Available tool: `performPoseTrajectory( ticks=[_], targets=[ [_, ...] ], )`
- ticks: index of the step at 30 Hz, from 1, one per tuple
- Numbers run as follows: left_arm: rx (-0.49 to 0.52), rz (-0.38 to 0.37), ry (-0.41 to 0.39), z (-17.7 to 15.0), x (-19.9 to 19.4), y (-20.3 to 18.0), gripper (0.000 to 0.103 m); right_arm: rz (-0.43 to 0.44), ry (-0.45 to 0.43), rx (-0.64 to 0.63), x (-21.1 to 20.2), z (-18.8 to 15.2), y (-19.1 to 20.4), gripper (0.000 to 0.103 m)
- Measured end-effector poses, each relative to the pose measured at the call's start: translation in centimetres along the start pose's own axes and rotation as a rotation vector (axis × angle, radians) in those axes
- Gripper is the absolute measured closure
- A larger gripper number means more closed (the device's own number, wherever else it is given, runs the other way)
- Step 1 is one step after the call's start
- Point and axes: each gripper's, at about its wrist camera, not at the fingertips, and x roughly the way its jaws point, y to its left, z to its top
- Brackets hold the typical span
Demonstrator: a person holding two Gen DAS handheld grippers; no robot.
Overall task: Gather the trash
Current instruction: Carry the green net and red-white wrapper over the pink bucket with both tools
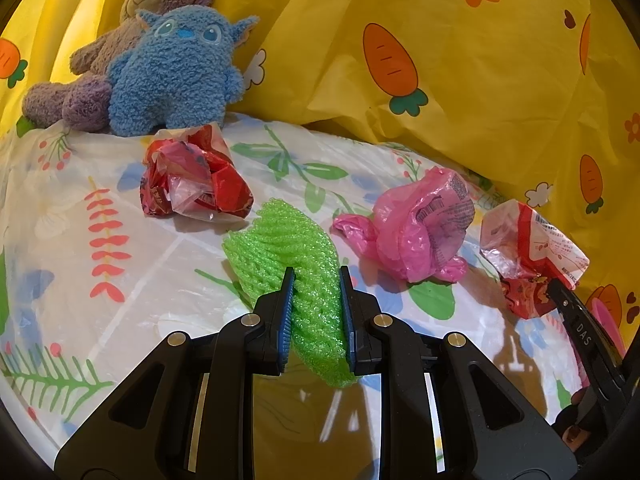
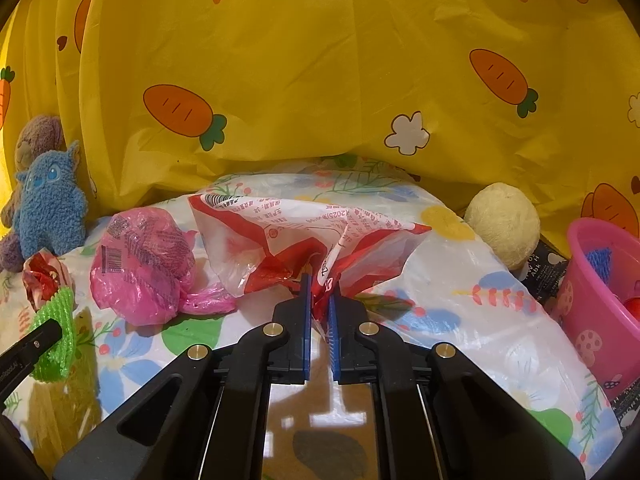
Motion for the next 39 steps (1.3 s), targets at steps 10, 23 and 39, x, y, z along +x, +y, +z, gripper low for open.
performPoseTrajectory(
  ticks=[10, 23, 39],
  targets=[
    [0.033, -0.020, 0.000, -0.3, -0.2, -0.9, 0.083, 0.013, -0.054, 0.046, -5.4, -1.0, -3.0, 0.095],
    [0.136, -0.086, -0.039, -1.4, -4.4, -5.1, 0.083, -0.018, -0.091, 0.026, -11.0, -3.4, -6.3, 0.095],
    [0.311, -0.224, -0.083, -3.7, -9.4, -15.0, 0.083, -0.073, -0.183, 0.063, -16.2, -3.2, -11.4, 0.095]
  ],
)
